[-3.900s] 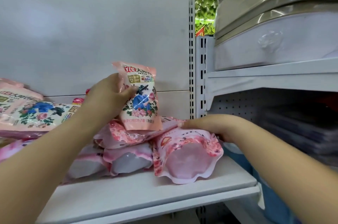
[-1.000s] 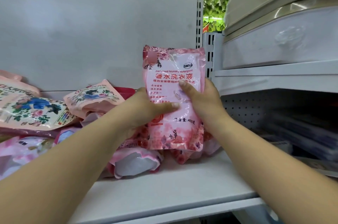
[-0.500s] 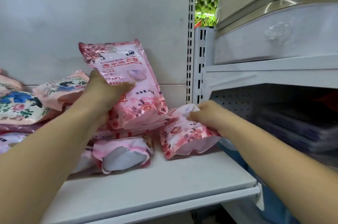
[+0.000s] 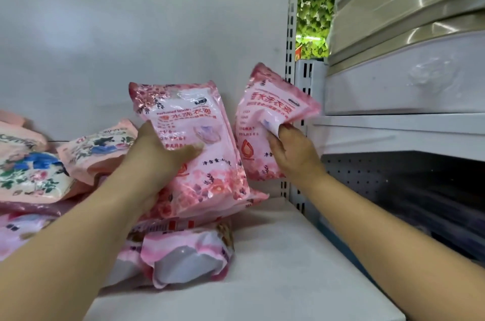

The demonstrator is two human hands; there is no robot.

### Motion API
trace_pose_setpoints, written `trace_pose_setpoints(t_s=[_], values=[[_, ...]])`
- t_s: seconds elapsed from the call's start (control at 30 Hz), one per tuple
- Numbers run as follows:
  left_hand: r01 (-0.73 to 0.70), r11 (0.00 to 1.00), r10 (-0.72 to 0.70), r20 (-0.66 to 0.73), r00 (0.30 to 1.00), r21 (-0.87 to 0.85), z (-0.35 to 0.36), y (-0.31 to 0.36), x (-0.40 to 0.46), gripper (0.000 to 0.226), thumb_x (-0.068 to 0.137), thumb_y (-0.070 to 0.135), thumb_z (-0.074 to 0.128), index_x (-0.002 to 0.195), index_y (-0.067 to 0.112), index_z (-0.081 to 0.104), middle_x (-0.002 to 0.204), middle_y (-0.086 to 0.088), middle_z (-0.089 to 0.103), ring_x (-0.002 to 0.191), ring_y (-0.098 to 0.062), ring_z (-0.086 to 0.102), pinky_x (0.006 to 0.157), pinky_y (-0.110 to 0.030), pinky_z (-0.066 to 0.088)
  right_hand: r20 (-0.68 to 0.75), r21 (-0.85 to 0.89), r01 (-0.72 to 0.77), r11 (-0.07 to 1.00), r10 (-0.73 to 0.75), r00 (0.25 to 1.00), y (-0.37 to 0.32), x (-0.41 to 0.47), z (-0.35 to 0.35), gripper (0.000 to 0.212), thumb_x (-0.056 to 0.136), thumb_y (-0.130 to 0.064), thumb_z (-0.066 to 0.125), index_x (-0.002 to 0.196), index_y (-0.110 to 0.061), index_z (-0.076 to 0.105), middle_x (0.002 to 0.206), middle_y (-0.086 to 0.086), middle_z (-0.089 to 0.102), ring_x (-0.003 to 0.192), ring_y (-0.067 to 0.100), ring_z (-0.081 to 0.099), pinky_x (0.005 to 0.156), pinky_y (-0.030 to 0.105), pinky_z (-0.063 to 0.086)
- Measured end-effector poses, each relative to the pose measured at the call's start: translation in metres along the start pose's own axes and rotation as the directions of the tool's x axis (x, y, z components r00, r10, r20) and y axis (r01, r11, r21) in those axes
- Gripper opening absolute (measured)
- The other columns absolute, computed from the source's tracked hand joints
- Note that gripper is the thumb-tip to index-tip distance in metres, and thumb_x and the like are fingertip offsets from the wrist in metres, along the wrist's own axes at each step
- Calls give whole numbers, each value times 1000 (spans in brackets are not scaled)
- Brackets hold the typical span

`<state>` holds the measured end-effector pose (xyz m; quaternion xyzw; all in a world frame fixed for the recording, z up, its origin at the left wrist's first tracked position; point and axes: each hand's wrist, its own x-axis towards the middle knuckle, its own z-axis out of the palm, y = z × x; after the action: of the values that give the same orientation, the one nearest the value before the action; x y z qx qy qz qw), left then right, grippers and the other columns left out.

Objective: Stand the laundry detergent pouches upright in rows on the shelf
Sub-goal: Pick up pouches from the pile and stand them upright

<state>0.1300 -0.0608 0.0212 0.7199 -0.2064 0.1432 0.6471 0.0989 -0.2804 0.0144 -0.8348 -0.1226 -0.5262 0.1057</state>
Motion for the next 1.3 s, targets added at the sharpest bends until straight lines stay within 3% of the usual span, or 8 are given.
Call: trace_pose_setpoints(t_s=[0.17,0.37,0.5,0.67,0.77,1.07,1.17,1.3], values=[[31,1000,-31,9,999,-2,-1,0,1,80,49,39,80,119,22,48,113,-6,65,96,-34,64,85,-54,51,509,412,-636,652,415,755,6,-9,25,44,89,-24,55,132,-17,42,132,4,54,109,16,54,88,27,42],[26,1000,-26,39,999,8,-1,0,1,75,53,35,80,120,23,49,114,-5,65,95,-33,65,85,-53,50,584,579,-778,242,543,603,14,10,14,41,86,-20,60,124,-14,46,127,9,57,105,23,58,90,40,46],[24,1000,-24,36,999,3,-1,-2,1,72,56,33,81,119,23,49,113,-5,66,96,-33,65,86,-53,50,399,710,-657,251,626,670,12,19,19,30,84,4,56,112,-6,53,116,18,62,101,31,62,86,44,52],[6,1000,-7,36,999,20,1,0,-1,76,52,40,82,118,23,49,112,-3,67,98,-31,65,87,-52,50,292,631,-694,345,724,625,22,13,32,10,80,-11,67,87,-16,61,106,12,68,87,25,67,80,42,56],[-4,1000,3,38,999,28,3,3,-5,76,52,39,83,118,23,50,112,-3,67,99,-30,64,89,-51,49,305,528,-722,447,693,653,20,13,30,23,85,-25,62,101,-9,59,98,2,64,80,13,62,68,20,46],[-71,996,70,6,997,61,8,12,-19,48,74,23,73,115,16,48,106,1,66,96,-22,63,88,-42,51,71,264,-575,774,579,812,-9,7,-3,68,83,-50,53,138,-13,35,139,7,44,125,22,44,92,28,37],[-137,983,134,27,991,119,12,19,-29,42,77,25,70,107,22,40,89,12,59,83,-9,60,68,-26,50,384,511,-557,654,406,829,-44,14,-18,76,81,-59,46,140,-12,34,140,6,46,127,23,45,106,37,35],[-198,969,177,145,973,148,15,31,-44,40,78,33,64,107,23,38,84,17,56,68,6,53,47,-5,43,597,654,-724,219,439,671,-70,14,-18,62,74,-41,68,123,-9,49,111,11,66,99,29,65,90,48,50]])
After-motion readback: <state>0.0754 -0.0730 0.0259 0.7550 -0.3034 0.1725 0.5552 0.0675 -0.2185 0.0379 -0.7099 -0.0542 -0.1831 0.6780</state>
